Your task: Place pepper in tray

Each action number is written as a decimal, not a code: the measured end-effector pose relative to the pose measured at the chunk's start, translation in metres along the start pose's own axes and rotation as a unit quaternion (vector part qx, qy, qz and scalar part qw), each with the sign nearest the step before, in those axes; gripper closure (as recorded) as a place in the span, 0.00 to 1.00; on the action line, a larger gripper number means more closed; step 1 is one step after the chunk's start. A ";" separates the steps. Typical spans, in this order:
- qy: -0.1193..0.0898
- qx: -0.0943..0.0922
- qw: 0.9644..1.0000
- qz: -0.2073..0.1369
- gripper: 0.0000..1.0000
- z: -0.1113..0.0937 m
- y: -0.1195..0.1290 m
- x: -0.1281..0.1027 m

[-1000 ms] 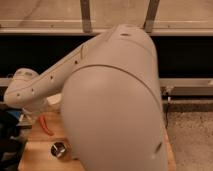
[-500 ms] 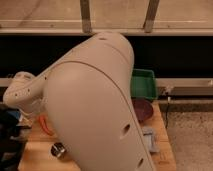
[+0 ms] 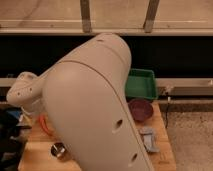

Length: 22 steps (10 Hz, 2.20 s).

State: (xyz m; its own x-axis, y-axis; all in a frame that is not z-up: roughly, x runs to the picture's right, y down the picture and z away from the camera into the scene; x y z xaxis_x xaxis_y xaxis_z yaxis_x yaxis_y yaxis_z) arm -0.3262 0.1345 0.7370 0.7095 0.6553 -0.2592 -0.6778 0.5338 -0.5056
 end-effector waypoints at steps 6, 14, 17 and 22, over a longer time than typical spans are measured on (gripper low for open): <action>0.047 -0.033 0.998 0.012 0.34 0.054 -0.002 0.005; 0.089 -0.060 0.994 0.023 0.34 0.096 0.009 0.020; 0.110 -0.060 0.991 0.036 0.34 0.115 0.009 0.029; 0.117 -0.056 0.991 0.039 0.79 0.110 0.002 0.033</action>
State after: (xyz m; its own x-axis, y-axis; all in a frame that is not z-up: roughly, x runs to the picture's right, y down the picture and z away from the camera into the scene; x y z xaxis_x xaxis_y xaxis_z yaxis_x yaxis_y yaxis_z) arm -0.3251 0.2165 0.8183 0.6905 0.5434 -0.4775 -0.7154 0.4153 -0.5619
